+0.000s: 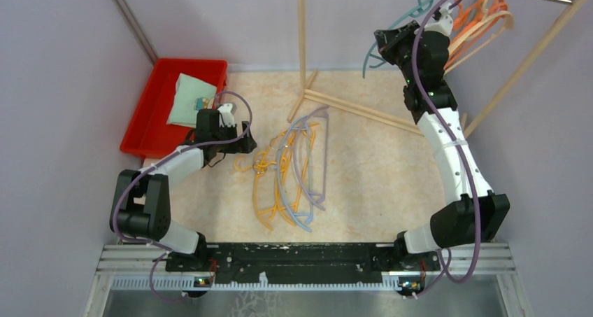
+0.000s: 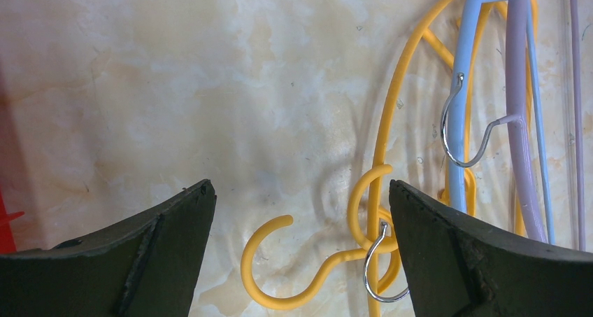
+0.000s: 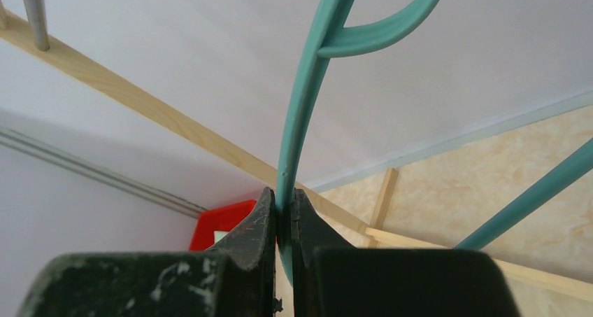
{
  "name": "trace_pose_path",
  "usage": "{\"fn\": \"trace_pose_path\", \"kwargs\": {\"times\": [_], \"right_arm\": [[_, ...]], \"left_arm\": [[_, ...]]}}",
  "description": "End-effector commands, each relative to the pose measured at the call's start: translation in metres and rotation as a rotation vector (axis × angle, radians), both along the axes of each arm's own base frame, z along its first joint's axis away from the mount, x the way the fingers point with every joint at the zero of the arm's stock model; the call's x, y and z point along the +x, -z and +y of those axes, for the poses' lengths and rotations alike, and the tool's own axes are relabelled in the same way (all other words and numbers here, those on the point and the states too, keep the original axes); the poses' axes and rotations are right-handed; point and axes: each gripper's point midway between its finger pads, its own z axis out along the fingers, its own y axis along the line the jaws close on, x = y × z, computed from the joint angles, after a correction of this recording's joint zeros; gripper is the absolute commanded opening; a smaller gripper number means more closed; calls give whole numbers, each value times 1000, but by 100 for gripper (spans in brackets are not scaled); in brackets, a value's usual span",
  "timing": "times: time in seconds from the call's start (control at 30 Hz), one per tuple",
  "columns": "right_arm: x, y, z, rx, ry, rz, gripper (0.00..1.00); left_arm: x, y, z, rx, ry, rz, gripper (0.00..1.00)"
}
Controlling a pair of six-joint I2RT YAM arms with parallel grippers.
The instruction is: Organize the hangers
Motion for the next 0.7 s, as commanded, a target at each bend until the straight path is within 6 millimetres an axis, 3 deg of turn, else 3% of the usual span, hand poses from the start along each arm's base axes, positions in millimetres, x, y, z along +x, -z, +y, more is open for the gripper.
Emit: {"fn": "trace_pose_path", "kwargs": {"times": [0.0, 0.3, 0.33, 0.4, 0.47, 0.67], "right_arm": [[-14, -13, -20, 6, 35, -22, 0], [-23, 1, -39, -1, 79, 19, 0], [-24, 1, -40, -1, 83, 21, 4], [-28, 0, -41, -3, 87, 21, 24], [-32, -2, -43, -4, 94, 21, 34], [-49, -17, -49, -22, 120, -11, 51]], "left_arm": [[-1, -3, 0, -2, 10, -16, 98], [-4, -2, 2, -1, 7, -18, 98], [-4, -3, 1, -2, 8, -20, 98], [-4, -4, 1, -5, 8, -23, 98], [-4, -6, 1, -5, 9, -25, 98], [-4, -8, 0, -11, 11, -28, 98]]}}
